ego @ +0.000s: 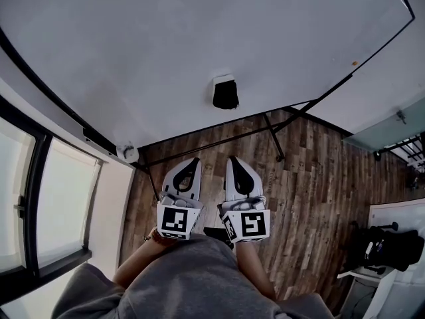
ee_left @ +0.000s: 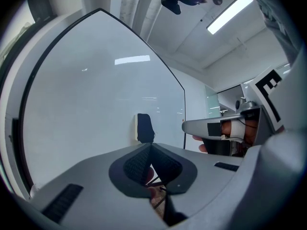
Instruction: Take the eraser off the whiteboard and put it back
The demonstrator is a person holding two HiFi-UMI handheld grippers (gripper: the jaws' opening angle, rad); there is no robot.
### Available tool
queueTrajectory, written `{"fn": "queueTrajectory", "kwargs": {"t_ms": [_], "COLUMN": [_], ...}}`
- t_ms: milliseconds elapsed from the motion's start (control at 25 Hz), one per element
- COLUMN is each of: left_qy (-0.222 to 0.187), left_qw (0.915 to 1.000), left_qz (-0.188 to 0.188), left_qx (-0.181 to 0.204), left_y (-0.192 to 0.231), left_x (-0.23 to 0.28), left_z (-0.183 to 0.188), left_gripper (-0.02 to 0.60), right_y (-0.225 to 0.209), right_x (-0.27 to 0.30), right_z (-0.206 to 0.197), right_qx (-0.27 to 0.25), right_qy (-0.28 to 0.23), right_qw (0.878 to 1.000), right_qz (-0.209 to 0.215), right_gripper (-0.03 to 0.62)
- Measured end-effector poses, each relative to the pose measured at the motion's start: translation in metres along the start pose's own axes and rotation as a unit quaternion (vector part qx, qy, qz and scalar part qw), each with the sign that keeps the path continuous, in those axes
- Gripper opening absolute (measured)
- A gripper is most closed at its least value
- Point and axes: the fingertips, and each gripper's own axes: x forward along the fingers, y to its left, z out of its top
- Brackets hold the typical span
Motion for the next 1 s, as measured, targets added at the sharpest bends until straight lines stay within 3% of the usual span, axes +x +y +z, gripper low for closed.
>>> {"fn": "queueTrajectory", "kwargs": {"t_ms": [1000], "left_qy": [0.004], "left_qw": [0.9978], "left_qz": [-0.067], "left_qx": [-0.006], "left_y": [0.054], "left_x": [0.073], "left_z": [-0.003], "left_gripper": [0.006], "right_y": [-0.009], "right_x": [0.084], "right_z": [-0.012], "right_qx": [-0.017], "right_qy": [0.010], "right_qw": [0.999], "right_qz": [-0.049], "right_gripper": [0.011]}}
